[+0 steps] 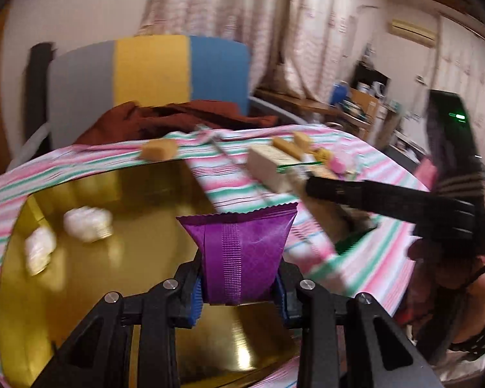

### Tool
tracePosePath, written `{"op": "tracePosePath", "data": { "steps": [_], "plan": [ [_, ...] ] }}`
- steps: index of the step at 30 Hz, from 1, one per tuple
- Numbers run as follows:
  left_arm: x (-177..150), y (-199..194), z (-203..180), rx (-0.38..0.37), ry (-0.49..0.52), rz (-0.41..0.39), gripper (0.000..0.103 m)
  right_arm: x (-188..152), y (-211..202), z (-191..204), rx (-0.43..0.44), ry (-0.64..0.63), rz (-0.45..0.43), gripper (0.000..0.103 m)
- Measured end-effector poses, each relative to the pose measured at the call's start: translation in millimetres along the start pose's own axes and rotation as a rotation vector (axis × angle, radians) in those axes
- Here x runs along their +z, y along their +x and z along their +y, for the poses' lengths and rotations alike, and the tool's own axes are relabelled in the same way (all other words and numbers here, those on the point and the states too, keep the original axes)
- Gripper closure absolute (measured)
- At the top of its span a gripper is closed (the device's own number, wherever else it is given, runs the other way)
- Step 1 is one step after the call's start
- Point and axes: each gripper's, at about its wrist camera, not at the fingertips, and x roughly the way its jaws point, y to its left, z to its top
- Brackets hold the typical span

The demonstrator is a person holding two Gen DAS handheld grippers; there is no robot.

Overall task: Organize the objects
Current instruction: 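Carry both packets over the tray and release them inside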

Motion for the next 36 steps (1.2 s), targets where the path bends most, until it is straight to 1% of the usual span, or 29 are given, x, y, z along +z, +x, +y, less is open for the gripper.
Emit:
{"op": "tracePosePath", "data": {
  "steps": [4,7,11,13,15,17,20,23,27,28,29,30,31,32,36],
  "plan": [
    [-9,-4,42,0.078,-0.072,0.027,0.069,-1,11,33,0.058,-0.072,0.029,0.062],
    [-15,-7,70,0.124,-0.125,0.048,0.069,-4,23,58,0.101,-0.133,0.07,0.062],
    [-21,-11,99,0.188,-0.164,0.083,0.069,-11,45,96,0.14,-0.232,0.158,0.062],
    [-23,-10,112,0.217,-0.179,0.101,0.069,-15,56,108,0.164,-0.25,0.197,0.062],
    [-27,-7,125,0.241,-0.2,0.134,0.069,-18,68,120,0.186,-0.251,0.24,0.062],
    [-30,-7,138,0.259,-0.231,0.15,0.069,-21,82,131,0.194,-0.246,0.28,0.062],
    [-33,-6,152,0.276,-0.25,0.17,0.069,-25,100,141,0.221,-0.211,0.328,0.062],
    [-34,-5,161,0.291,-0.259,0.187,0.069,-27,116,153,0.241,-0.181,0.351,0.062],
    [-33,-3,167,0.304,-0.275,0.201,0.068,-26,131,166,0.255,-0.162,0.352,0.062],
    [-33,-2,168,0.313,-0.279,0.209,0.064,-27,136,168,0.258,-0.151,0.355,0.061],
    [-33,-1,169,0.322,-0.282,0.217,0.056,-26,138,169,0.259,-0.141,0.361,0.059],
    [-33,0,169,0.336,-0.284,0.224,0.053,-26,139,169,0.256,-0.128,0.365,0.058],
    [-32,0,169,0.351,-0.287,0.226,0.052,-26,140,168,0.258,-0.111,0.369,0.055],
    [-32,-1,169,0.357,-0.289,0.225,0.052,-26,140,166,0.265,-0.093,0.37,0.048],
    [-28,-13,166,0.367,-0.31,0.172,0.049,-25,130,162,0.256,-0.096,0.343,0.047]
  ]
}}
